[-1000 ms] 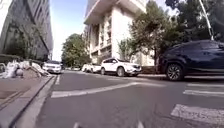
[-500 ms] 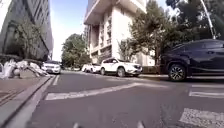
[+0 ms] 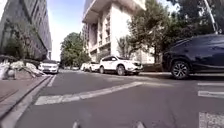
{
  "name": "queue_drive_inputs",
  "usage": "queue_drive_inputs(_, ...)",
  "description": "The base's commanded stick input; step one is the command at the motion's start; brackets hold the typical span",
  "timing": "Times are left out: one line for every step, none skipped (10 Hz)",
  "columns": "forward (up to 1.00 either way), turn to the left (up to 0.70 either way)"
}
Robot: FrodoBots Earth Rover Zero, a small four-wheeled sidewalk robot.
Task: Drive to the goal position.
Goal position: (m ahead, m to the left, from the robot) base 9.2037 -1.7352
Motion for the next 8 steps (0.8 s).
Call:
queue_drive_inputs(0.70,0.00)
queue_drive_inputs(0.70,0.00)
queue_drive_inputs(0.70,0.00)
queue_drive_inputs(0.70,0.00)
queue_drive_inputs(0.70,0.00)
queue_drive_inputs(0.70,0.00)
queue_drive_inputs(0.70,0.00)
queue_drive_inputs(0.70,0.00)
